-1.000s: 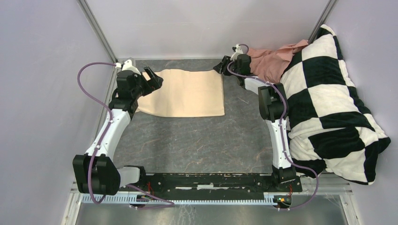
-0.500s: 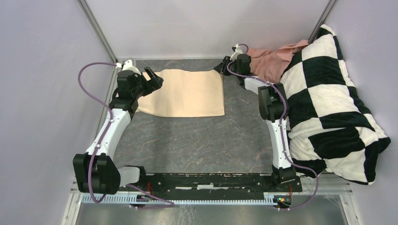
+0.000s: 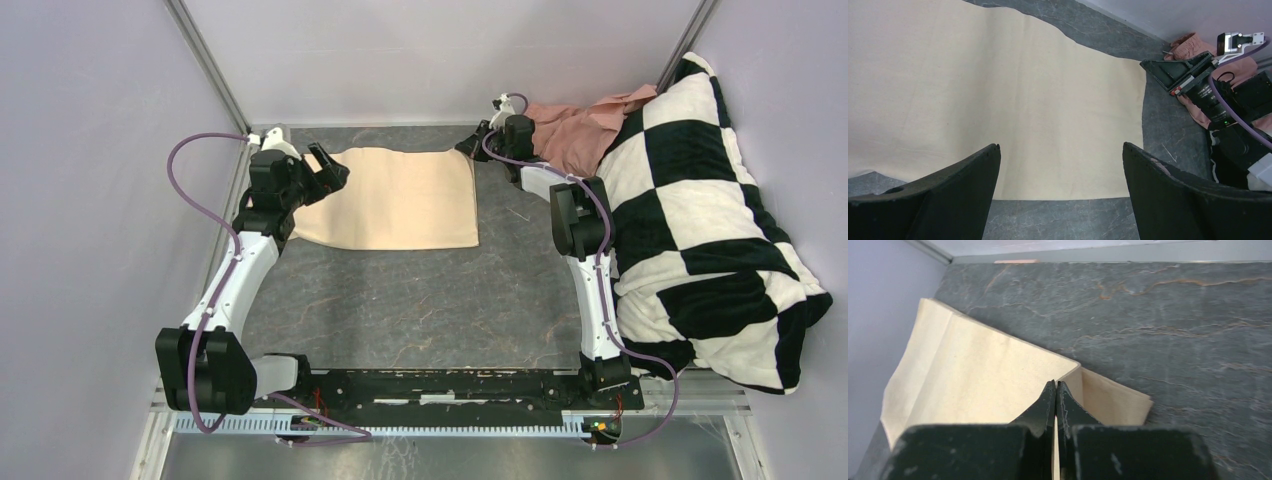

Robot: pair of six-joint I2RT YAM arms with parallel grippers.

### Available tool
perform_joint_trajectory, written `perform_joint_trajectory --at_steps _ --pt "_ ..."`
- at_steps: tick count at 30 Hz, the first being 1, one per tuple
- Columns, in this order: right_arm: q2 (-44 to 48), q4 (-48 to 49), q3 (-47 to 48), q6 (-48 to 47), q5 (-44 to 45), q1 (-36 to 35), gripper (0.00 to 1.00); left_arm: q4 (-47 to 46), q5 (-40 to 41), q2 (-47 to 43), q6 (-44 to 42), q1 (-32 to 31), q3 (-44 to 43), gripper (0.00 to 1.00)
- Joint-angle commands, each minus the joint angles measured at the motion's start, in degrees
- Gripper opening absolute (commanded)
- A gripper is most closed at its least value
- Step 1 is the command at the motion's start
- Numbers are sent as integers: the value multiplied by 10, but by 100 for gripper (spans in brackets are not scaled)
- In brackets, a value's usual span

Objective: Open and lay out the surgical kit
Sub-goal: Open the surgical kit at the center of the board.

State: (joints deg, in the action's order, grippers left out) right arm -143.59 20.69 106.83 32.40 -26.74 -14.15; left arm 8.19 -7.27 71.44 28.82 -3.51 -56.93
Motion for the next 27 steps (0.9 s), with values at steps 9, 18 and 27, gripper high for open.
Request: perform_joint_trajectory --at_steps 9,18,27 --pt "218 183 -239 14 -162 -38 0 -5 -16 -38 0 1 -5 97" --pt "408 186 -490 -16 -178 -123 0 -1 12 -78 -10 0 -5 96" --pt "548 211 -751 2 -185 -188 0 3 31 -108 -17 1 -4 96"
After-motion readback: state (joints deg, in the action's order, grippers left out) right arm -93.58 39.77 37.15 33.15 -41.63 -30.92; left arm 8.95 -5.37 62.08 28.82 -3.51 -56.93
